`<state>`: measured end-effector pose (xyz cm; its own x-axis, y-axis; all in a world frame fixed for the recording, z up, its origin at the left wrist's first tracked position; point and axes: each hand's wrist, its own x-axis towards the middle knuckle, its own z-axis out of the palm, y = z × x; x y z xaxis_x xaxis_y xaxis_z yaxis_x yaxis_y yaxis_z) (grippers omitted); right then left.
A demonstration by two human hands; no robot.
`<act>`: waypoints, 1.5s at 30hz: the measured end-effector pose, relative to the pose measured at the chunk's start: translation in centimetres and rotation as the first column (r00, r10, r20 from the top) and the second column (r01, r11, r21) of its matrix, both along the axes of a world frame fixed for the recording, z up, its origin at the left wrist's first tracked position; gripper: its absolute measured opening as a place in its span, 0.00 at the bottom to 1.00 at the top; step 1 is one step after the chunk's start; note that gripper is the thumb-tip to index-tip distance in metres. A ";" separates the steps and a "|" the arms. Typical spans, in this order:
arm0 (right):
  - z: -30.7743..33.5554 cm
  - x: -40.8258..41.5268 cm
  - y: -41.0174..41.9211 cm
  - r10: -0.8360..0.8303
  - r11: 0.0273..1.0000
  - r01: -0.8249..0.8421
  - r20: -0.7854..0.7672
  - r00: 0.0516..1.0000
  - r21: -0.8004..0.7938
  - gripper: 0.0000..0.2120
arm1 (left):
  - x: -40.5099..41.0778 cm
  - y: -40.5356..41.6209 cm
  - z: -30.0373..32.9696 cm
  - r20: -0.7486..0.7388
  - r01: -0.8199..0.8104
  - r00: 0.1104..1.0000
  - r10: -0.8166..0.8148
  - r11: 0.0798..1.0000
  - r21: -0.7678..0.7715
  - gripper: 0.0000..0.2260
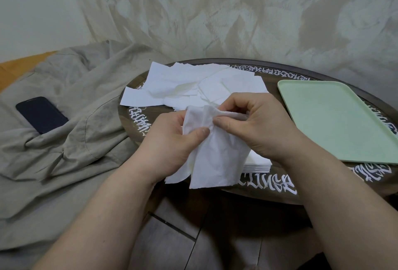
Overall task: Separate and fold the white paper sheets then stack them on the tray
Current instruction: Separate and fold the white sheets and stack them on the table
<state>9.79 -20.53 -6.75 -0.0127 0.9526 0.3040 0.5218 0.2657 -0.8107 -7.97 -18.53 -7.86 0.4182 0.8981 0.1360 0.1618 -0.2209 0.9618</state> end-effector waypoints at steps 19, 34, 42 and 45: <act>0.4 1.0 -0.4 -0.115 0.993 0.115 -0.050 0.992 0.010 0.08 | -0.8 0.9 -0.1 0.129 -0.222 0.967 0.221 0.975 -0.007 0.23; 0.8 1.1 -0.6 -0.083 0.955 -0.076 -0.504 0.860 -0.287 0.05 | -1.3 0.9 -0.8 -0.042 -0.019 0.999 0.025 0.989 0.145 0.11; 0.6 1.1 -0.2 -0.161 0.974 0.035 -0.571 0.805 -0.225 0.07 | -1.1 0.6 -0.5 -0.104 0.008 0.995 -0.001 0.998 0.067 0.21; 0.7 1.5 0.0 -0.223 0.973 0.136 -0.625 0.748 -0.185 0.06 | -0.8 1.0 -0.6 -0.044 -0.154 0.987 0.155 0.987 0.036 0.25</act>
